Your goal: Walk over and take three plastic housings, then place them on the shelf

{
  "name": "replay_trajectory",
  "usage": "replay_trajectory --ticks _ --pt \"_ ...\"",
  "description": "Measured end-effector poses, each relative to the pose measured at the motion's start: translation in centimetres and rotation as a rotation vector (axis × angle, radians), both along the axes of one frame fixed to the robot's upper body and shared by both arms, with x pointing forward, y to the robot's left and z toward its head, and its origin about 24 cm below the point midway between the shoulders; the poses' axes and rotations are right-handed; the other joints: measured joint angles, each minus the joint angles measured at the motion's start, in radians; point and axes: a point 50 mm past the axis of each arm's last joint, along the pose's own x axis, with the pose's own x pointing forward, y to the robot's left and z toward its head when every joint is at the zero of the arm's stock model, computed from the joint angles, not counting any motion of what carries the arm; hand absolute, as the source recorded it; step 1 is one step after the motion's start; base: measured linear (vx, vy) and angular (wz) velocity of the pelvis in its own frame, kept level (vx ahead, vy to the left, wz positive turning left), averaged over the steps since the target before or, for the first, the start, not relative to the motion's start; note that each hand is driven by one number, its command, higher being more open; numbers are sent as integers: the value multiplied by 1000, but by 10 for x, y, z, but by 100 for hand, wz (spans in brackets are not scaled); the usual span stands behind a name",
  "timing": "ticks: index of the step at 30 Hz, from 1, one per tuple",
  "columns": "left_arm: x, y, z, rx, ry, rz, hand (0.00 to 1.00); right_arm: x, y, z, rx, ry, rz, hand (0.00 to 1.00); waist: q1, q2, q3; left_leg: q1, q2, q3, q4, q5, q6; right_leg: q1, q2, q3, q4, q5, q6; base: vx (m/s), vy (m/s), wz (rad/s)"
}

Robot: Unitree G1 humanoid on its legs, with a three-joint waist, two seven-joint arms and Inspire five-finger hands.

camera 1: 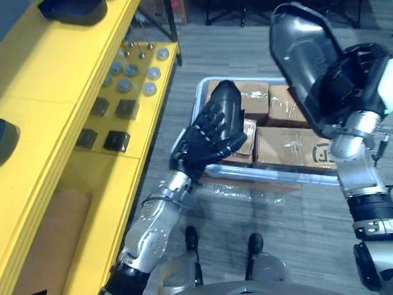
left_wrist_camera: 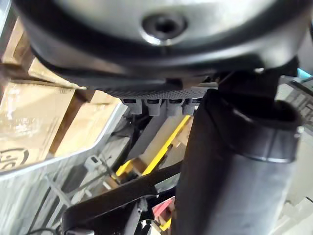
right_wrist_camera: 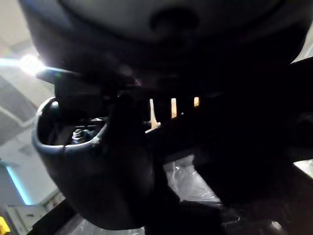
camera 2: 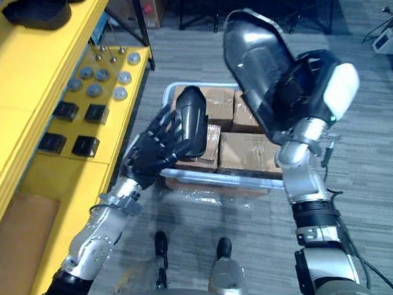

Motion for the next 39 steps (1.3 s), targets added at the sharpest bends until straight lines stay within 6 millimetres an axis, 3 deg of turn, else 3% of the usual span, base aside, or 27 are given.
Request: replay_trajectory --ticks 3,6,12,18,25,32,39 --pt "10 -6 -8 -33 94 -17 100 2 22 -7 18 -13 90 0 -6 -3 -16 34 2 21 0 -1 -2 33 4 14 -18 9 -3 8 -1 -15" --pt "9 -7 -16 -33 152 -24 100 1 43 -24 20 35 186 0 -6 -15 -59 40 10 32 -1 -8 -7 49 15 21 -52 23 -9 -34 -18 -13" --pt "5 -14 -28 -7 206 -53 100 -5 78 -54 -10 178 355 0 -5 -34 -90 70 13 56 -6 -29 -7 75 18 34 -66 30 -12 -72 -5 -9" --pt "4 -16 -29 -8 199 -77 100 -9 93 -68 -33 257 442 0 -4 -53 -103 69 13 58 -6 -14 -6 75 18 31 -70 36 -13 -23 0 0" --pt "1 -16 -41 19 243 -84 100 -10 95 -85 -9 313 449 0 -5 -74 -138 65 9 46 -6 -12 -6 94 19 16 -101 49 -12 3 -6 5" --pt "-1 -18 -43 16 285 -73 100 -12 104 -91 27 322 482 0 -4 -78 -143 64 9 42 -6 -12 -6 95 19 14 -101 50 -11 -9 0 0" --pt "0 -19 -46 1 379 45 100 -19 125 -101 77 347 536 0 -2 -99 -158 60 9 32 -6 -10 -5 94 19 9 -101 50 -11 -11 0 1"
